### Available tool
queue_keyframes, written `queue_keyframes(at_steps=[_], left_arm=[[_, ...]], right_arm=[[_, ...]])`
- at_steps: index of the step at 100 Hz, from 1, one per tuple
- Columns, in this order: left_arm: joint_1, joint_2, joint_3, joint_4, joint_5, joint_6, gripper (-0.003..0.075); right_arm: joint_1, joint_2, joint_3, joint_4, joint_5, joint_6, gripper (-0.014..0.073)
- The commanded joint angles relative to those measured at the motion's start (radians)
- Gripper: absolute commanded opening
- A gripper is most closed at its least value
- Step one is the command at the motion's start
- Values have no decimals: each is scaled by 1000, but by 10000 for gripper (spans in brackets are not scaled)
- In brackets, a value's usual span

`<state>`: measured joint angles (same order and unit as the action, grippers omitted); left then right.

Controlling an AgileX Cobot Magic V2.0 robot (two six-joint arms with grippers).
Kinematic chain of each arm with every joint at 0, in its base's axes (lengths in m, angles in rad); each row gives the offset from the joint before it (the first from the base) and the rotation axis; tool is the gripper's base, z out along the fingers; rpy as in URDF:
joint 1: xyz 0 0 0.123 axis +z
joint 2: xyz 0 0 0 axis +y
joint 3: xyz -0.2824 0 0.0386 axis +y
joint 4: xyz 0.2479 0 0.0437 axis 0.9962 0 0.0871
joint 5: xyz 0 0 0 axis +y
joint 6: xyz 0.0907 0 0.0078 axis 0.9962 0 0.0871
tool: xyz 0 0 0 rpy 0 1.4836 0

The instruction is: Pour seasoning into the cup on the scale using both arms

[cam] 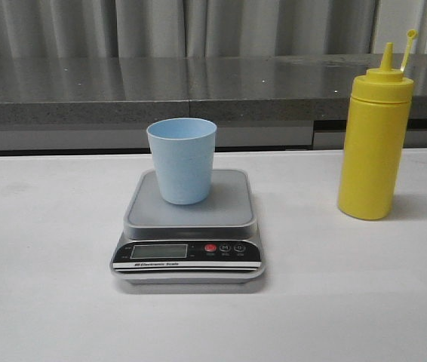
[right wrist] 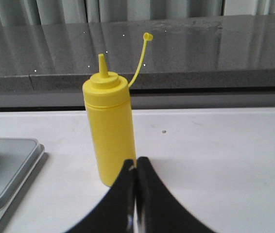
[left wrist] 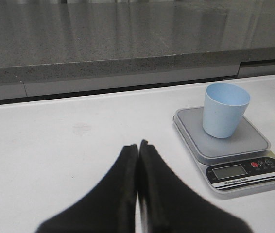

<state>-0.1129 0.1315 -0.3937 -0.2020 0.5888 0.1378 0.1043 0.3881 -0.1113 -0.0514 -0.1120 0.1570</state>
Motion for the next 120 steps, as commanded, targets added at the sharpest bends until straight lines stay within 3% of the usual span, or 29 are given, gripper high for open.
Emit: queue_keyframes(at_steps=[1,31,51,81,120], left_arm=[[2,12,-25,-19,-80,-9,-20],[2,12,-25,-19,-80,-9,-20],[2,12,-25,-19,-80,-9,-20],[2,12,-25,-19,-80,-9,-20],[2,11,-25,-19,-80,-9,-20]], right_arm=[[-6,-27,-27,6,-64,3,-69],[-6,-110,31,4,-60,-3,-69],[-31,-269,121,6,-92,-3,-69],[-70,-422,121,5,112,-3,-69],[-70,-422,121,7,88,-2,-69]])
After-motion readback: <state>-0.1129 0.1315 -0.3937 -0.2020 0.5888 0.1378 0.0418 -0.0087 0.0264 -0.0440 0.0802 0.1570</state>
